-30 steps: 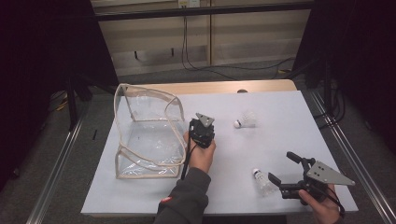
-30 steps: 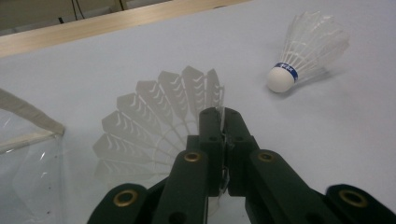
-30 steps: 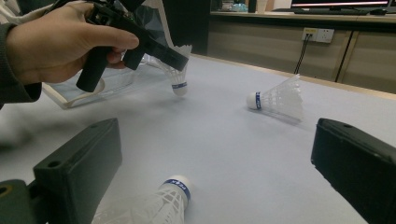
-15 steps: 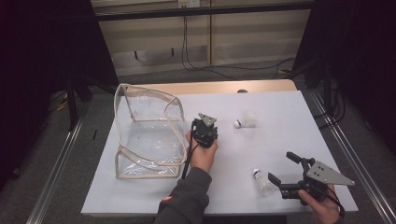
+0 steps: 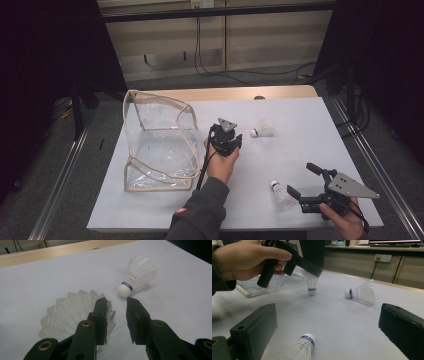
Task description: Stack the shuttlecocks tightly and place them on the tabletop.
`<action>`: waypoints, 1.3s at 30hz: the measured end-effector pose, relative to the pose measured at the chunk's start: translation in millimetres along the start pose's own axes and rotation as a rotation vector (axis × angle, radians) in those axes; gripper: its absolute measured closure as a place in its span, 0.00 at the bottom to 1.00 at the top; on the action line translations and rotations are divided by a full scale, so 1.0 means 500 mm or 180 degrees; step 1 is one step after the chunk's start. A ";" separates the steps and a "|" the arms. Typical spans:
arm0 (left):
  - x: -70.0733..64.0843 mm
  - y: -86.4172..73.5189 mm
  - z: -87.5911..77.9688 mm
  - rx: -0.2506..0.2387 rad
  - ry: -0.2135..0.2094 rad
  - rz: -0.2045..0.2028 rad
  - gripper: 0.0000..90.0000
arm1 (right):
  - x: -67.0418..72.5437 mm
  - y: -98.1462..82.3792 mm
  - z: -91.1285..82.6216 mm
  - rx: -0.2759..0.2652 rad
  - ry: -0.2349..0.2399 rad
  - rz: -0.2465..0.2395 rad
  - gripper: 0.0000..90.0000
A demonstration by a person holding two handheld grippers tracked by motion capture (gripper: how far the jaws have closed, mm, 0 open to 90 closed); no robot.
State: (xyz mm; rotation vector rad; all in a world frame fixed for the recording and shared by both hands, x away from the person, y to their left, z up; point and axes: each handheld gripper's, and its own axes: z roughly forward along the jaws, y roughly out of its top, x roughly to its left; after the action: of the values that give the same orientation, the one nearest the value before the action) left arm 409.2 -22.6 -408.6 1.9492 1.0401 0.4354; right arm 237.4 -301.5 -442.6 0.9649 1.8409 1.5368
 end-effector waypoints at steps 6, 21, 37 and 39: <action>-0.009 0.003 0.002 0.0020 -0.0161 -0.0086 0.77 | 0.001 0.000 0.000 0.0003 0.0004 -0.0015 0.01; -0.026 -0.002 0.016 0.0161 -0.0390 -0.0102 0.93 | 0.001 0.000 0.000 0.0008 0.0000 -0.0026 0.01; -0.050 -0.009 0.020 0.0337 -0.0599 -0.0035 0.97 | 0.001 0.000 -0.001 0.0004 0.0000 -0.0020 0.01; -0.051 -0.009 0.020 0.0344 -0.0622 -0.0026 0.97 | 0.001 0.000 -0.001 0.0005 0.0000 -0.0021 0.01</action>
State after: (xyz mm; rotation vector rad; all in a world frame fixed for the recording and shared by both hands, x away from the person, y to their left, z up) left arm 398.0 -47.0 -415.9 2.0363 0.9621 0.1825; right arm 236.7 -301.2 -442.4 0.9585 1.8438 1.5316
